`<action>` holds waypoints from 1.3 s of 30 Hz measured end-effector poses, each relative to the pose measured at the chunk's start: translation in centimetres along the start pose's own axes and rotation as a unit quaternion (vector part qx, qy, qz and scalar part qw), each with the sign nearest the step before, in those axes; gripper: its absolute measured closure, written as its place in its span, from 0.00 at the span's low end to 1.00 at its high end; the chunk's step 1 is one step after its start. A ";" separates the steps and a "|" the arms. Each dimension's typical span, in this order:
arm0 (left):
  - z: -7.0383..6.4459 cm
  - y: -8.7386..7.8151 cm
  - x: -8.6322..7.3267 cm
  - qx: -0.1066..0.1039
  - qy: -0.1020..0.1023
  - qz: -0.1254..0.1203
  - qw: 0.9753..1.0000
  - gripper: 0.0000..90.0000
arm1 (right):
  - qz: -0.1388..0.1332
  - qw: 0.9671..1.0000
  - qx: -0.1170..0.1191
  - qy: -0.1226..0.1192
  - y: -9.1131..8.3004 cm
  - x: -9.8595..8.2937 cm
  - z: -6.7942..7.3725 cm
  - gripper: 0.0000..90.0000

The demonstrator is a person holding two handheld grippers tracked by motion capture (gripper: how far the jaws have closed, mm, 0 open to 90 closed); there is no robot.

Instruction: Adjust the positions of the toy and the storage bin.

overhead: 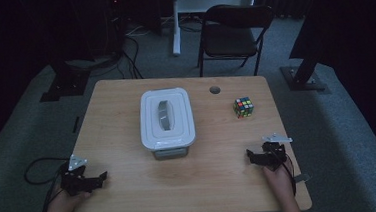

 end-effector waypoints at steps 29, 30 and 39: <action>-0.4 0.2 0.3 -0.012 0.017 -0.003 1.000 0.01 | 0.001 1.000 0.005 -0.007 -0.1 -0.1 0.0 0.13; -0.4 0.2 0.3 -0.012 0.017 -0.003 1.000 0.01 | 0.001 1.000 0.005 -0.007 -0.1 -0.1 0.0 0.13; -0.5 0.1 0.3 -0.015 0.026 0.003 1.000 0.01 | 0.001 1.000 0.002 -0.001 0.0 0.0 0.1 0.13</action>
Point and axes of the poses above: each handheld gripper's, and its own axes: y roughly forward along the jaws, x roughly out of its top, z roughly to its left, the point moved 7 cm from there along y, roughly forward along the jaws, and after that the axes turned 12 degrees about z, right-handed, at the moved point
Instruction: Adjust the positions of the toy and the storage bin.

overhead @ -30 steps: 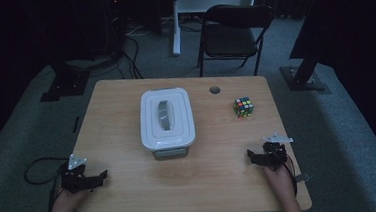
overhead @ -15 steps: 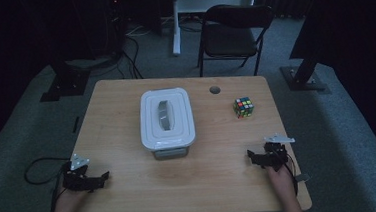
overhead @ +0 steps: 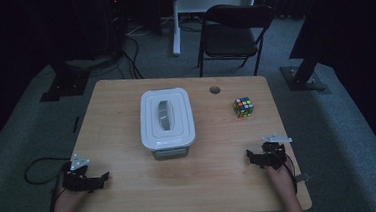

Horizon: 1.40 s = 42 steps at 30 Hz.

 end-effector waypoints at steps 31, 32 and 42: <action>-1.5 0.9 4.0 -0.033 0.036 -0.008 0.999 0.03 | -0.030 0.997 0.042 -0.051 0.9 5.8 5.2 0.15; -1.5 0.9 4.2 -0.035 0.038 -0.009 0.999 0.03 | -0.031 0.997 0.045 -0.052 1.0 5.9 5.3 0.15; -2.8 1.6 6.3 -0.054 0.053 -0.020 0.997 0.03 | -0.030 0.996 0.058 -0.061 2.0 7.2 6.9 0.15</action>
Point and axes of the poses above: each handheld gripper's, and its own axes: y roughly forward along the jaws, x roughly out of its top, z roughly to its left, the point moved 7 cm from there along y, roughly forward along the jaws, and after that the axes turned 12 degrees about z, right-handed, at the moved point
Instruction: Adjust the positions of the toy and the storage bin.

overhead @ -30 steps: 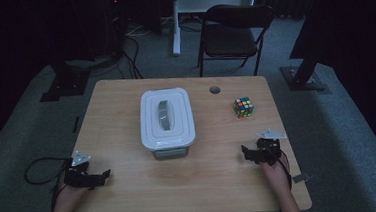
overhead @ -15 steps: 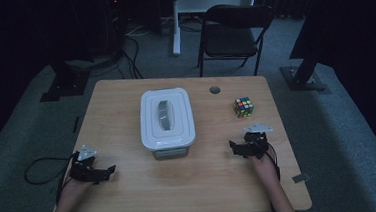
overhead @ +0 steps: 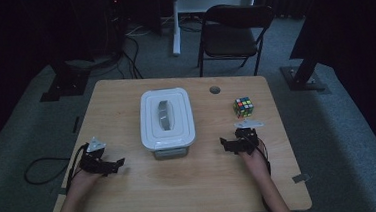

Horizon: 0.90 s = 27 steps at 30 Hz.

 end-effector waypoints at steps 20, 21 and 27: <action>-0.9 2.4 3.8 -0.037 0.004 -0.013 0.999 0.03 | -0.005 0.999 0.037 -0.027 3.0 3.3 3.6 0.15; -0.9 2.4 3.8 -0.037 0.004 -0.013 0.999 0.03 | -0.005 0.999 0.037 -0.027 3.0 3.3 3.6 0.15; -0.9 3.2 5.3 -0.040 -0.002 -0.018 0.999 0.03 | -0.006 0.999 0.042 -0.028 3.7 4.6 4.5 0.15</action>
Point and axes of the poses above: each handheld gripper's, and its own axes: y roughly forward along the jaws, x roughly out of its top, z roughly to its left, the point moved 7 cm from there along y, roughly forward along the jaws, and after that the axes turned 12 degrees about z, right-handed, at the moved point
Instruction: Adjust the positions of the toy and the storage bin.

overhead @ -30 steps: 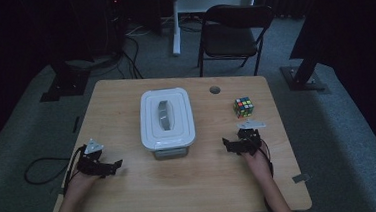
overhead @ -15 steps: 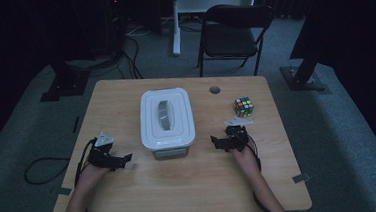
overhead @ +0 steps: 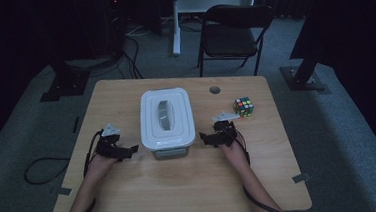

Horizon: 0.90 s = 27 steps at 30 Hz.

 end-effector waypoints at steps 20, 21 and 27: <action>-0.2 1.1 4.0 -0.018 0.010 -0.010 1.000 0.00 | -0.015 1.000 -0.001 0.017 1.8 3.7 1.0 0.12; -0.2 1.1 4.2 -0.015 0.010 -0.011 1.000 0.00 | -0.014 1.000 0.003 0.018 1.8 3.9 1.1 0.12; -0.2 1.1 5.2 -0.023 0.014 -0.018 0.999 0.00 | -0.011 1.000 0.003 0.017 1.8 4.7 1.4 0.15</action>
Point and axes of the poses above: each handheld gripper's, and its own axes: y roughly forward along the jaws, x roughly out of its top, z roughly to its left, the point moved 7 cm from there along y, roughly forward along the jaws, and after that the axes turned 12 degrees about z, right-handed, at the moved point
